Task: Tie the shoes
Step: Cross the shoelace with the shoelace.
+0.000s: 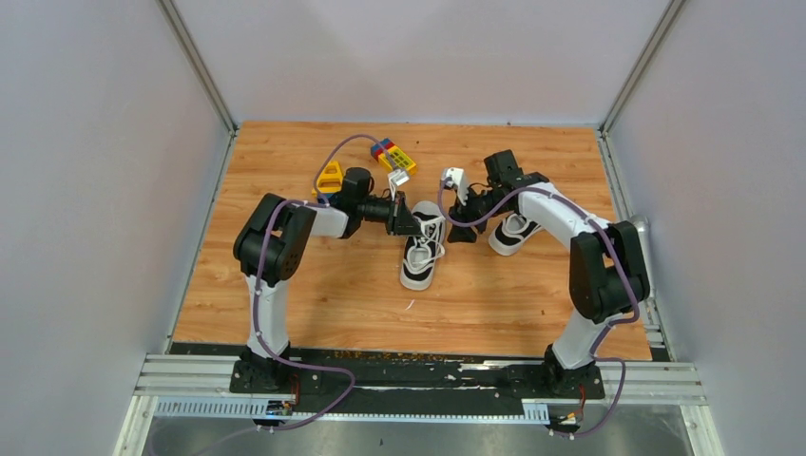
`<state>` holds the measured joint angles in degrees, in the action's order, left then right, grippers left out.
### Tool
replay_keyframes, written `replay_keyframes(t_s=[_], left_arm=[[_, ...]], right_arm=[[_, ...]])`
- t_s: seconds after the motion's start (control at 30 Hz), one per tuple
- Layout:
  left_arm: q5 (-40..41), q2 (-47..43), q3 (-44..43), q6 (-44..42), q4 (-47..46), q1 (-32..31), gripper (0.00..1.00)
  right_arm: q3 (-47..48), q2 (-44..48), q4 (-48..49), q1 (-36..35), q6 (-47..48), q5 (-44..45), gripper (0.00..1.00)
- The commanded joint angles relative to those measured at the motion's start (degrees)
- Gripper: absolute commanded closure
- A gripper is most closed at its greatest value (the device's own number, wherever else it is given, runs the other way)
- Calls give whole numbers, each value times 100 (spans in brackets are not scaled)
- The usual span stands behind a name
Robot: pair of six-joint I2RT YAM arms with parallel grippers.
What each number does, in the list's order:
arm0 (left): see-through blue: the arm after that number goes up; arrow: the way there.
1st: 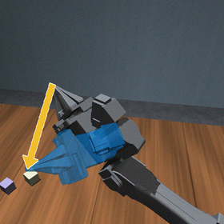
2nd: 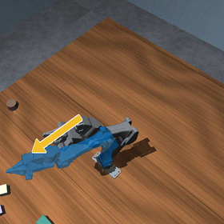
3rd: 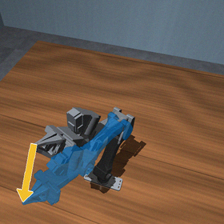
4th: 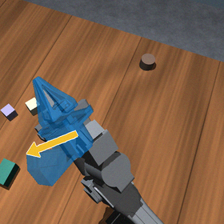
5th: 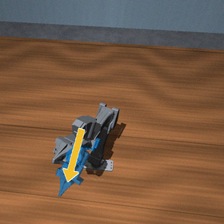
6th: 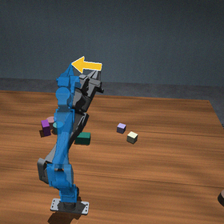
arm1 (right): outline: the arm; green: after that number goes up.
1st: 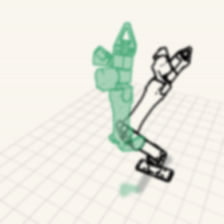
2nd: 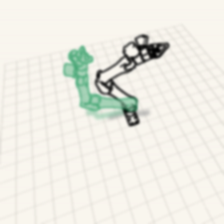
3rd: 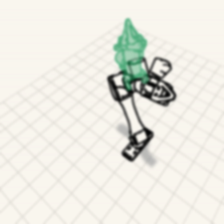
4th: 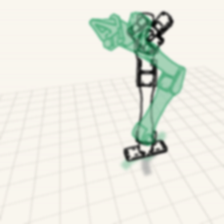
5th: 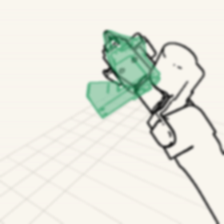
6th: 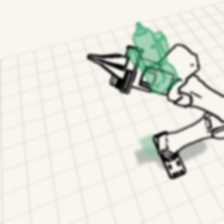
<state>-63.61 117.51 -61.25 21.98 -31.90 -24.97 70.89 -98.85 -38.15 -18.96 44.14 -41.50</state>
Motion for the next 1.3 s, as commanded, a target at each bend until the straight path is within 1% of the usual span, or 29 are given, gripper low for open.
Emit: replay_keyframes(t_s=[0.0, 0.03, 0.1, 0.13, 0.23, 0.33, 0.4, 0.43, 0.47, 0.5, 0.57, 0.9, 1.07, 1.27], left_arm=[[-567, -240, -304, -791, 639, 62, 100], [-636, -177, -382, -991, 719, 87, 100], [-849, -39, -560, -1292, 1017, 127, 100], [-915, -2, -636, -1415, 1315, 139, 100], [-969, 97, -936, -1943, 1814, 158, 100], [-996, 110, -1186, -2398, 2508, 155, 100], [-998, 111, -1373, -3163, 3201, 159, 100], [-997, 131, -1438, -3366, 3731, 159, 100], [-965, 149, -1542, -3760, 3979, 159, 100], [-935, 149, -1584, -3928, 4343, 159, 100], [-926, 175, -1679, -4236, 4649, 169, 100], [-934, 263, -1962, -4637, 5034, 194, 100], [-886, 247, -2023, -4940, 5285, 193, 100], [-796, 251, -2071, -5009, 5357, 202, 100]], right_arm=[[316, -188, 661, 168, -184, -1246, 48], [245, -223, 741, 221, 95, -1458, 48], [238, -423, 906, 226, 409, -1501, 48], [346, -575, 910, 226, 479, -1509, 48], [728, -1021, 899, 224, 573, -1629, 48], [946, -1302, 896, 216, 655, -1950, 48], [1008, -1399, 890, 198, 727, -2192, 48], [1021, -1430, 891, 198, 745, -2292, 47], [1043, -1441, 896, 192, 768, -2377, 47], [1049, -1454, 893, 180, 771, -2465, 47], [1081, -1480, 882, 155, 807, -2644, 46], [1312, -1747, 492, 3, 962, -2820, 45], [1493, -1911, -74, -47, 1438, -2923, 44], [1637, -1991, -635, -146, 2006, -2996, 45]])
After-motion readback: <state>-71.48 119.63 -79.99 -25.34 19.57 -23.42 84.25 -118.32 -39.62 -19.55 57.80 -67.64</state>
